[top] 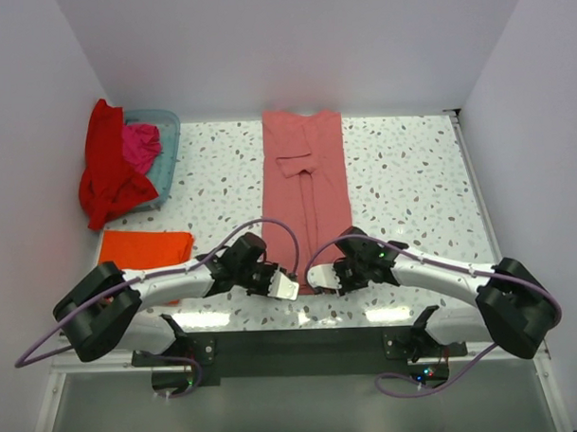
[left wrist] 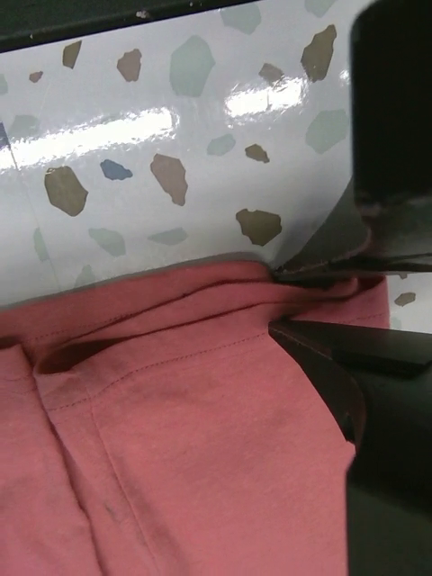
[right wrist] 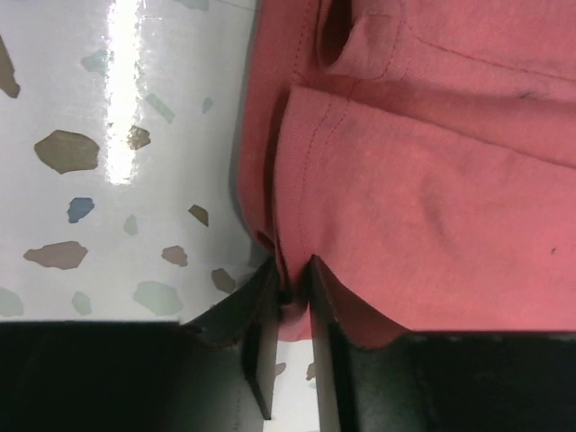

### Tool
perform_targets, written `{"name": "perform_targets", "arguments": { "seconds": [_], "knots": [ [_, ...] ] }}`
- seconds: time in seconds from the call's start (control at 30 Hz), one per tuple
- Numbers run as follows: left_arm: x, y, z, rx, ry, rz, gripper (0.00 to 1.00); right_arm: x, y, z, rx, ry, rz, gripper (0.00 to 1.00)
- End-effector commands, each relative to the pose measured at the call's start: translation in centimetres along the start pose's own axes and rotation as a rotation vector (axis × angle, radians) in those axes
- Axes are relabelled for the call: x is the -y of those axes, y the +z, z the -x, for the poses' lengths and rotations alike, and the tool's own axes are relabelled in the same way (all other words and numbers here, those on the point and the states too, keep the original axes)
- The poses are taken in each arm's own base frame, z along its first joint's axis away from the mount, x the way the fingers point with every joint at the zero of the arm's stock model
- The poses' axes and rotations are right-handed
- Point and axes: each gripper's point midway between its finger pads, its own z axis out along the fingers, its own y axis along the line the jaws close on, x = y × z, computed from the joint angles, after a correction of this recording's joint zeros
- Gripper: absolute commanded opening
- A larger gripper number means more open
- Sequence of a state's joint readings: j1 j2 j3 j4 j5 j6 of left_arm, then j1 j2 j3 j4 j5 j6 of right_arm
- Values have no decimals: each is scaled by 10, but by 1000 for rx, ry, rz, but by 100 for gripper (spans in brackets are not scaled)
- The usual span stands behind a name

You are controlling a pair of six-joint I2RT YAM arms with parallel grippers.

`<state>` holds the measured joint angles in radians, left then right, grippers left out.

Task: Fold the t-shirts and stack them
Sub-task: Fold the tshirt

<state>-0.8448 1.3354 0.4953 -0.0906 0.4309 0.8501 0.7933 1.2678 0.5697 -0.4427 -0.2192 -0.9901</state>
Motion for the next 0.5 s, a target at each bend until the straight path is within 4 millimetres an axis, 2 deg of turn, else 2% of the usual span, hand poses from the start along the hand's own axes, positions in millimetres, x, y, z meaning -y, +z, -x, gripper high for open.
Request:
{"name": "perform_targets", "arguments": {
  "seconds": [0.0,0.07,0.1,0.17,0.2,0.3,0.33,0.4,0.47],
  "knots": [
    [5,6,-17,-73,-6,-44,28,-13,12,-16,-54,-7,35,17],
    [4,5,-14,-59,-5,-44,19,-9,12,-16,-53,1,19,8],
    [3,3,-10,-48,0,-37,12,-7,11,-15,-52,1,13,0],
    [2,-2,2,-6,2,-33,7,-6,5,-9,-26,2,-1,0],
    [2,-4,7,10,1,-31,0,-8,3,-8,-15,3,-1,0],
    [14,-12,25,64,11,-66,0,-15,-9,5,42,-2,-3,0],
    [27,-13,31,82,10,-115,0,-26,-12,10,52,-7,25,0],
    [38,-22,46,121,-1,-131,0,-33,-25,23,86,6,32,0],
    [39,-33,61,167,-13,-123,0,-40,-34,36,118,17,52,0]
  ]
}}
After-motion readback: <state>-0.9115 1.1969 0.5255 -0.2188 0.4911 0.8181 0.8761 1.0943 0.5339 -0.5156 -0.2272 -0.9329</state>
